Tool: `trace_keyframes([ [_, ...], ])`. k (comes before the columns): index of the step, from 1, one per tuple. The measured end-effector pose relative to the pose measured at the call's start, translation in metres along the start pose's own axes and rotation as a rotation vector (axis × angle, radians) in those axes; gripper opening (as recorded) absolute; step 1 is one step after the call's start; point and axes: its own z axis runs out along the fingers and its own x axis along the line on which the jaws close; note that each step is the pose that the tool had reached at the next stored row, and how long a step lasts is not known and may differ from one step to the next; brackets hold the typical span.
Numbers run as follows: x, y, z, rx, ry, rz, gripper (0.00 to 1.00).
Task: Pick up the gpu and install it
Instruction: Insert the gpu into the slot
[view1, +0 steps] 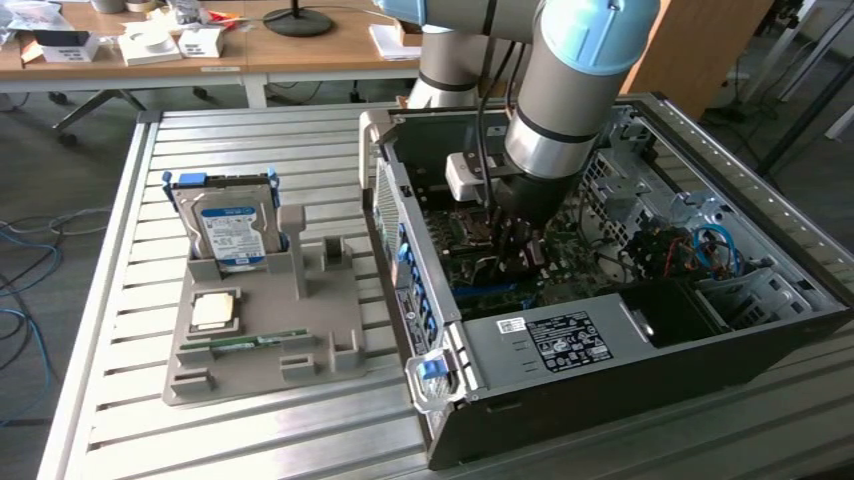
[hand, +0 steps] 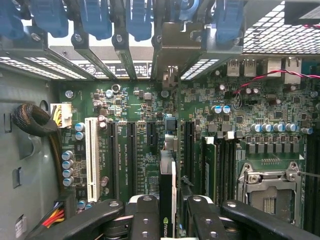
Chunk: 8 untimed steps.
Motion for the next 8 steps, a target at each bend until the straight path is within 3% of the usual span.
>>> trace_keyframes([
  [8, 0.0, 0.0, 0.0001, -0.0001, 0.0004, 0.0, 0.26],
])
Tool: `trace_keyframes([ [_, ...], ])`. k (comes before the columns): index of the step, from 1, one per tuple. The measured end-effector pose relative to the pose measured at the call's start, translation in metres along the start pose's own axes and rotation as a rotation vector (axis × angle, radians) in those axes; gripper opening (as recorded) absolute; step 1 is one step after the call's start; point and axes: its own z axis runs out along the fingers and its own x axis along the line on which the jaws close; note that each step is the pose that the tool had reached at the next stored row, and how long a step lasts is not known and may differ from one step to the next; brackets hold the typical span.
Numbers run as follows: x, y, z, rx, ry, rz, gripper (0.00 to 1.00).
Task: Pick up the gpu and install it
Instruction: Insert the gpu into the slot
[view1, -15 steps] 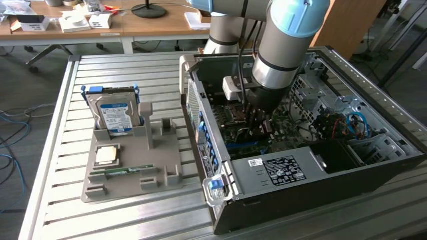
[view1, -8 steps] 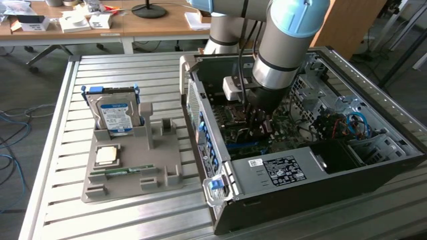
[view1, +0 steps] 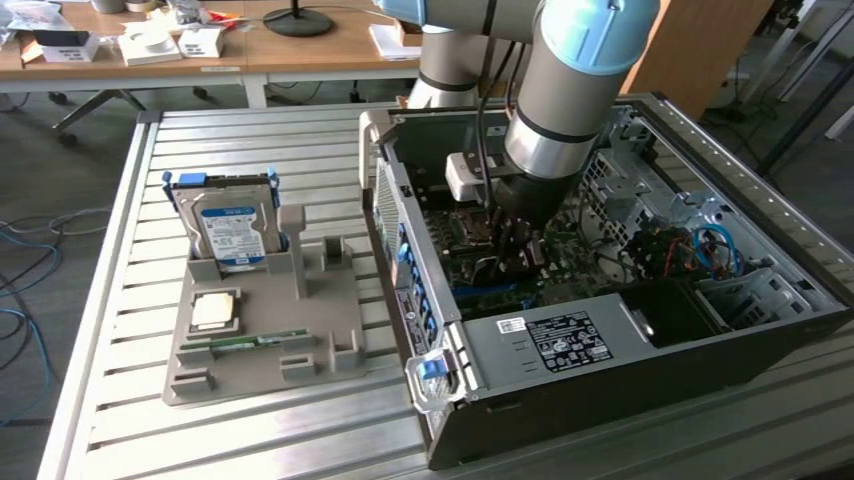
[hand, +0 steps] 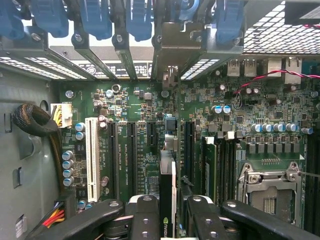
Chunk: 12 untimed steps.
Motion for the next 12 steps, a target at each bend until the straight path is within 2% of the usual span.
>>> trace_keyframes([
  [12, 0.0, 0.0, 0.0, 0.0, 0.0, 0.0, 0.26],
])
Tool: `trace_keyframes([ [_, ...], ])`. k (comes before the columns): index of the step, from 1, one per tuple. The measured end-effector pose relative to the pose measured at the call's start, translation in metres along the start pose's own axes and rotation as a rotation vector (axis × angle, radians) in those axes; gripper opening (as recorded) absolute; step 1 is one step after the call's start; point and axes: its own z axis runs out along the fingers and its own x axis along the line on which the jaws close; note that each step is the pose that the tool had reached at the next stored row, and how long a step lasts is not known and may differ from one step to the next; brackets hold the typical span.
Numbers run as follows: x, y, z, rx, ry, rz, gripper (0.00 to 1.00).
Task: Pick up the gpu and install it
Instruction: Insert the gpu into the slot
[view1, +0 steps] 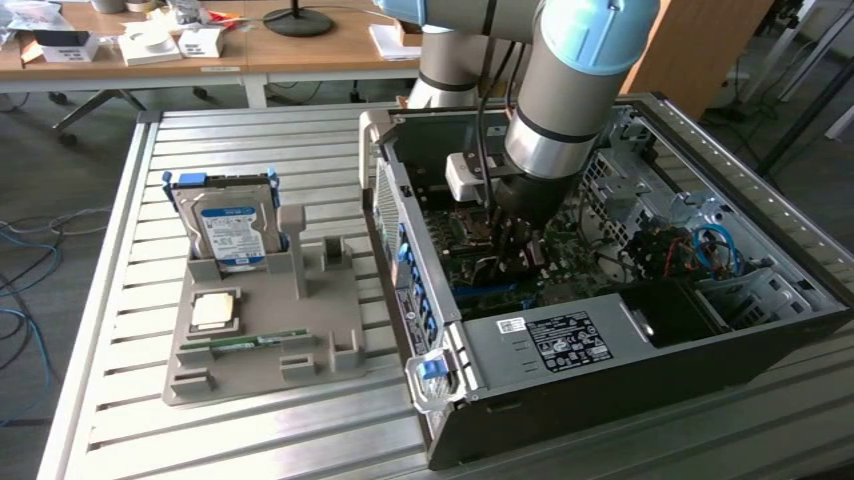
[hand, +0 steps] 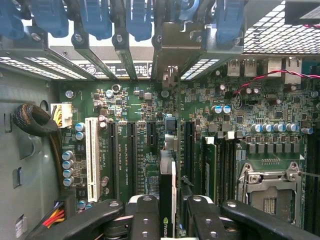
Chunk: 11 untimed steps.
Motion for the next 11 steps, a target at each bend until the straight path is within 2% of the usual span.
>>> trace_keyframes([
  [2, 0.0, 0.0, 0.0, 0.0, 0.0002, 0.0, 0.27],
  [3, 0.0, 0.0, 0.0, 0.0, 0.0001, 0.0, 0.33],
  [11, -0.0033, 0.0001, -0.0002, 0.0, 0.0003, 0.001, 0.33],
])
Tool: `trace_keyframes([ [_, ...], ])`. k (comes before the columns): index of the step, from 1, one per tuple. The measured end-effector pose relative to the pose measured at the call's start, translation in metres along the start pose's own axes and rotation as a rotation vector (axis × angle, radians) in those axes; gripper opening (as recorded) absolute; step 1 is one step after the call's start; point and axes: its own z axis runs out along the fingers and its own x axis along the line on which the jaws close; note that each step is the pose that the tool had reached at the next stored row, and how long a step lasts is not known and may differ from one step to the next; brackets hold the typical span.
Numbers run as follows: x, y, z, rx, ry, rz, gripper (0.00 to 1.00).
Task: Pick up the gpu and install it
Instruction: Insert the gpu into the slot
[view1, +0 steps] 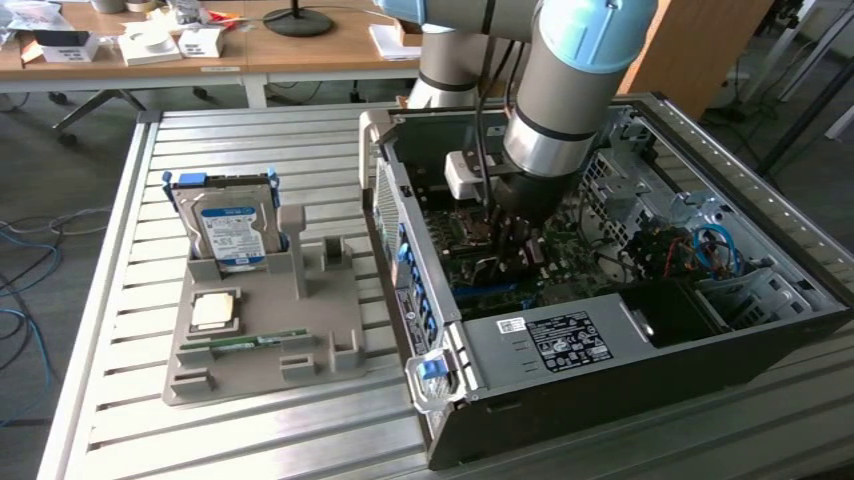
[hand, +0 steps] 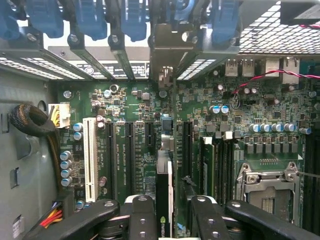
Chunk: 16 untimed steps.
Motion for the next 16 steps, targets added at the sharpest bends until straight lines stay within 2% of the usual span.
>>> trace_keyframes([
  [9, -0.0028, 0.0001, -0.0013, 0.0005, -0.0002, 0.006, 0.33],
  [16, -0.0026, 0.0001, -0.0013, 0.0022, -0.0001, 0.04, 0.33],
])
